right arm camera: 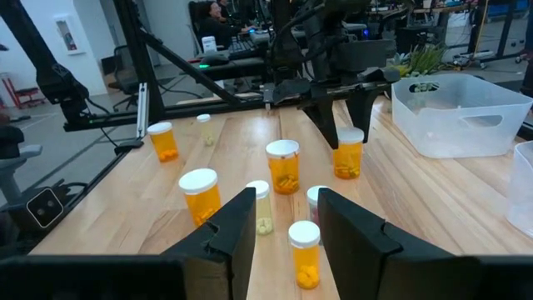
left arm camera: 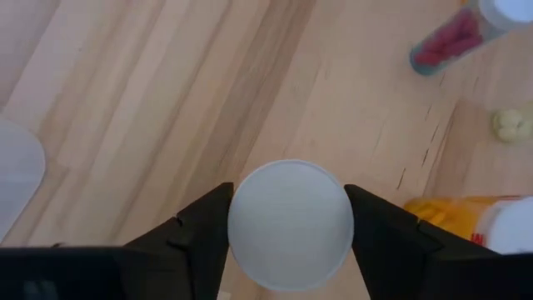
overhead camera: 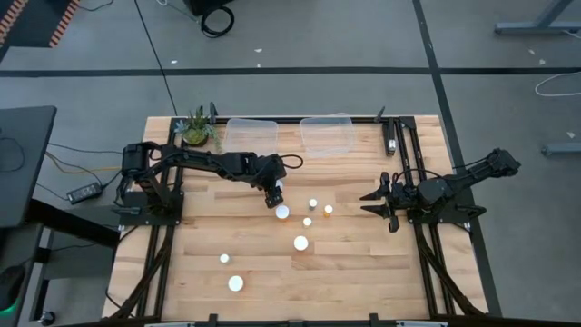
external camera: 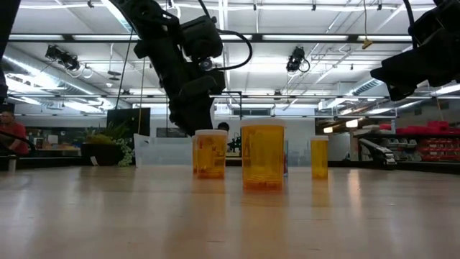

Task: Pick and place medicine bottles into bin by pill shape (circle, oval)
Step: Put the top large orange pill bottle into the left bin

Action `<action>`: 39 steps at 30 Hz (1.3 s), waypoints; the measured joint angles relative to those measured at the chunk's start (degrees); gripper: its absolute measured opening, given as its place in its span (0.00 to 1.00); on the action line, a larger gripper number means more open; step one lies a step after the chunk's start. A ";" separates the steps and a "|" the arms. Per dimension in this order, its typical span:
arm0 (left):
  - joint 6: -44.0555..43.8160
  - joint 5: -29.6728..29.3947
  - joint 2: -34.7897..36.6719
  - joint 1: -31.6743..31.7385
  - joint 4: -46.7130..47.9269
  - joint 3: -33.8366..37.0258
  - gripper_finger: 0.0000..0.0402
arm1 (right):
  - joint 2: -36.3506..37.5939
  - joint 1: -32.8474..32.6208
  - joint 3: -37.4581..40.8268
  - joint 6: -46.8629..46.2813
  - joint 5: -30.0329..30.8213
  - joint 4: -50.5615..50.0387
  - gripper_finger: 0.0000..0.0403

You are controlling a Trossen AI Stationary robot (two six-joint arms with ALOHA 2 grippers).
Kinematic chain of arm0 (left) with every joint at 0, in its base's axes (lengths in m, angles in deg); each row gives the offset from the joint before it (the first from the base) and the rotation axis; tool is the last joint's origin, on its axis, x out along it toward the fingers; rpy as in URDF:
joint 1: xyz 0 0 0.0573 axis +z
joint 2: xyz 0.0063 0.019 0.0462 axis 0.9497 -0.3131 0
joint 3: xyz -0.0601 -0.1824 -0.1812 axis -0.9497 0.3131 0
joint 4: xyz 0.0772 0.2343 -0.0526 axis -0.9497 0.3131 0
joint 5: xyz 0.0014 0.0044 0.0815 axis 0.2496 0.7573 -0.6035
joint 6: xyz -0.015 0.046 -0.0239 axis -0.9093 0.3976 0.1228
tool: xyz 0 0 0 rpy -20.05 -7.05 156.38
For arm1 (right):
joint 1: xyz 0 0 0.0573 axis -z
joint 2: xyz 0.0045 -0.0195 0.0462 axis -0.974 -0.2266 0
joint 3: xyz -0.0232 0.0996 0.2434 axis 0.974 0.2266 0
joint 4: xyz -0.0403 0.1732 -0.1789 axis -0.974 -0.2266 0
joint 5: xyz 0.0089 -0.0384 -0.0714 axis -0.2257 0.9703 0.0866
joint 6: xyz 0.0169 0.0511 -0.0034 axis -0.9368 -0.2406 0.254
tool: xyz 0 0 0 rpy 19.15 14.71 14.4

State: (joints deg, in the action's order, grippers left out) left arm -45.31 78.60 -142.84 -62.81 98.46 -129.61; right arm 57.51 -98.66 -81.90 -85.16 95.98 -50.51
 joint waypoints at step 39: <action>11.20 -0.04 0.11 25.95 19.28 -23.06 0.57 | 0.00 -0.01 0.00 0.00 0.00 0.00 0.34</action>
State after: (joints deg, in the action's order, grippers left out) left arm -34.11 78.56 -142.74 -36.86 117.74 -152.67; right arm 57.51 -98.67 -81.90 -85.16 95.98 -50.51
